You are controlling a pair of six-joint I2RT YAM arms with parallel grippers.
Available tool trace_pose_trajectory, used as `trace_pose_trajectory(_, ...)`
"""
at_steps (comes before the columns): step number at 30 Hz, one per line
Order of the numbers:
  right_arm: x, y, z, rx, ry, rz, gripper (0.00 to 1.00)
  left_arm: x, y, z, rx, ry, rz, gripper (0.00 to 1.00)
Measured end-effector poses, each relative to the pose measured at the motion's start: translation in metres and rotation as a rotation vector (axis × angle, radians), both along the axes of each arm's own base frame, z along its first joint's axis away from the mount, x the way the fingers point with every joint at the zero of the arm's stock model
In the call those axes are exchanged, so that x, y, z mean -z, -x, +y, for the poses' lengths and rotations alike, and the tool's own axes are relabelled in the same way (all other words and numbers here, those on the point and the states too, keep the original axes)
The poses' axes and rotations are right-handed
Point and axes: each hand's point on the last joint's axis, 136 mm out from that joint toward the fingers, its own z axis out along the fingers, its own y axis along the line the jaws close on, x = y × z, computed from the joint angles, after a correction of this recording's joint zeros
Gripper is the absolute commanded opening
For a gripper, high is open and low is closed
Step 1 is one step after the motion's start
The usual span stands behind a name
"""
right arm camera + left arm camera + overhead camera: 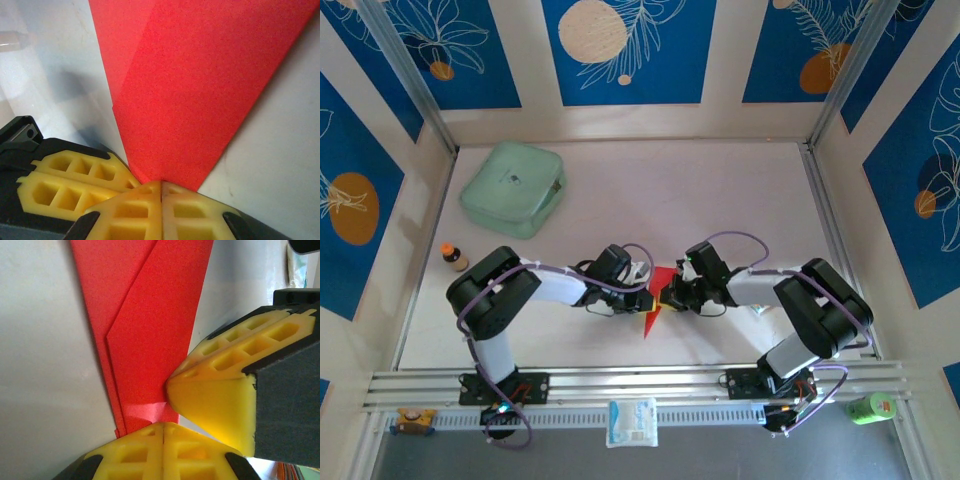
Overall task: Fold a paper plane with a square sheet of paper (pick it up from the middle)
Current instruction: Fold the wing for the fifth time at the center of the table.
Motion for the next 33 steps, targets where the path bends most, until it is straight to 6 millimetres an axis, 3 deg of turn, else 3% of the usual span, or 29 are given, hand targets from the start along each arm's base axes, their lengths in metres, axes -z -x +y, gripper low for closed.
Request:
trace_pose_trajectory(11,-0.017,0.002,0.004,-0.002,-0.034,-0.049,0.08,0.0,0.0,0.0,-0.002,0.002,0.0,0.0)
trace_pose_trajectory(24,-0.001,0.008,0.007,0.015,-0.022,-0.043,0.07,0.0,0.0,0.001,-0.017,0.0,0.015,0.0)
trace_pose_trajectory(33,-0.005,0.015,0.001,0.014,-0.001,-0.032,0.08,0.0,0.0,0.001,-0.018,0.002,0.011,0.0)
